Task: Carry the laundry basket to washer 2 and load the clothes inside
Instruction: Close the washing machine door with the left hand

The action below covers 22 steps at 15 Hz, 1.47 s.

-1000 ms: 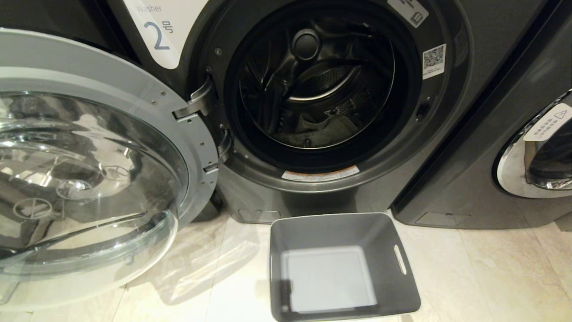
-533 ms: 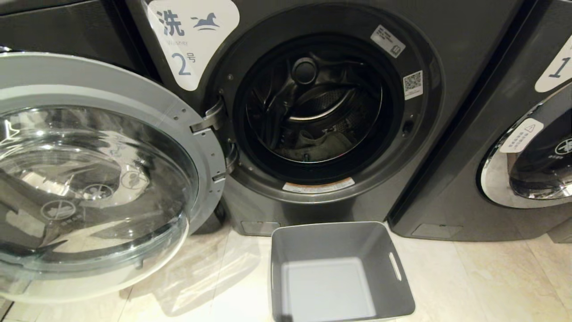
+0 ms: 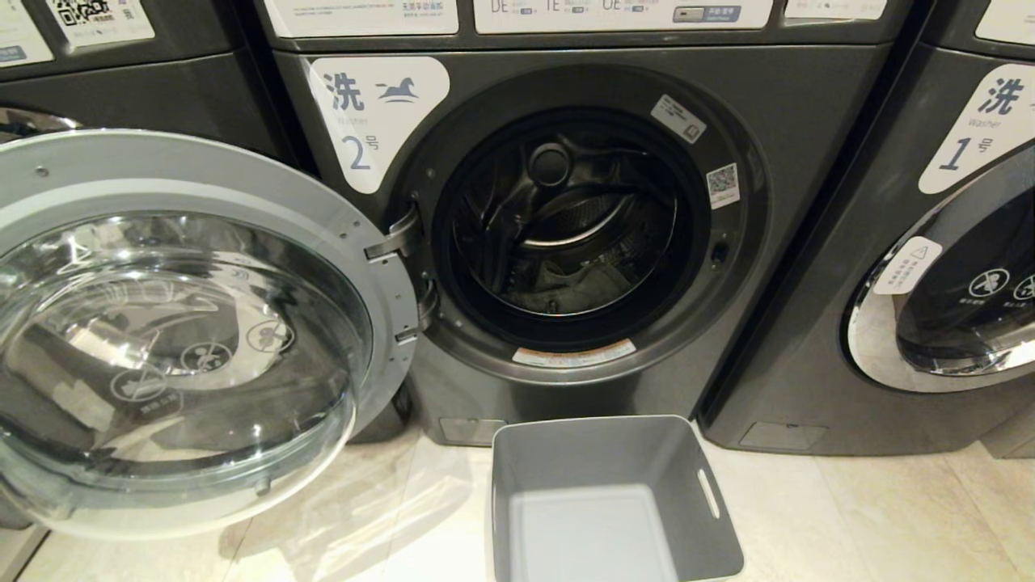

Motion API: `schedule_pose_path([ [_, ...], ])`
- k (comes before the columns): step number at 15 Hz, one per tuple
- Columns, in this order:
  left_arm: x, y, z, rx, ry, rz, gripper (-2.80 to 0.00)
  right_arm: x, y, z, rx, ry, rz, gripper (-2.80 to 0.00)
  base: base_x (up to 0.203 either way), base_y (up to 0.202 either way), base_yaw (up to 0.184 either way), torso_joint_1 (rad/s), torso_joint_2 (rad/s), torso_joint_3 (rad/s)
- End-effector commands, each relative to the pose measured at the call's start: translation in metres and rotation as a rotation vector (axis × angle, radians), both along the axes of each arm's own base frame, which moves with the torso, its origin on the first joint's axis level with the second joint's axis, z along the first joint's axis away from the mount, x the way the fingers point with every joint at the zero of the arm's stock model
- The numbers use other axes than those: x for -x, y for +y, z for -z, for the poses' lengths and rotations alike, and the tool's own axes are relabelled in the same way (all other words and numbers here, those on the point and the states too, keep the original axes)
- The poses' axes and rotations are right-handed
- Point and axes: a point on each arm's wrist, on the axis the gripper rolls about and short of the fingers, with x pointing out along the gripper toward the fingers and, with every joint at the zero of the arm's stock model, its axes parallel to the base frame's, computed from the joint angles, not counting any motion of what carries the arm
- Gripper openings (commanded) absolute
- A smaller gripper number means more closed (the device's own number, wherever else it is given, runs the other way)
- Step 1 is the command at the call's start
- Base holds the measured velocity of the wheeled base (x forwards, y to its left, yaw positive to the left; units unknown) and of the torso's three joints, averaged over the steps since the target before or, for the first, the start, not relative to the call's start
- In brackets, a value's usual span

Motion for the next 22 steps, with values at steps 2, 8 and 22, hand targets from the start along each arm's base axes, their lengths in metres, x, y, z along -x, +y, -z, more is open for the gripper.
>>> schedule_pose_path([
  [2, 0.0000, 0.0000, 0.0001, 0.000, 0.000, 0.000, -2.80, -0.0041, 0.0000, 0.0108, 0.002, 0.040, -0.001, -2.80, 0.000, 0.000, 0.000, 0.000, 0.00, 0.000],
  [8, 0.0000, 0.0000, 0.0001, 0.000, 0.000, 0.000, -2.80, -0.0041, 0.0000, 0.0108, 0.002, 0.040, -0.001, -2.80, 0.000, 0.000, 0.000, 0.000, 0.00, 0.000],
  [22, 0.0000, 0.0000, 0.0001, 0.000, 0.000, -0.001, -2.80, -0.0041, 0.0000, 0.0108, 0.002, 0.040, -0.001, -2.80, 0.000, 0.000, 0.000, 0.000, 0.00, 0.000],
])
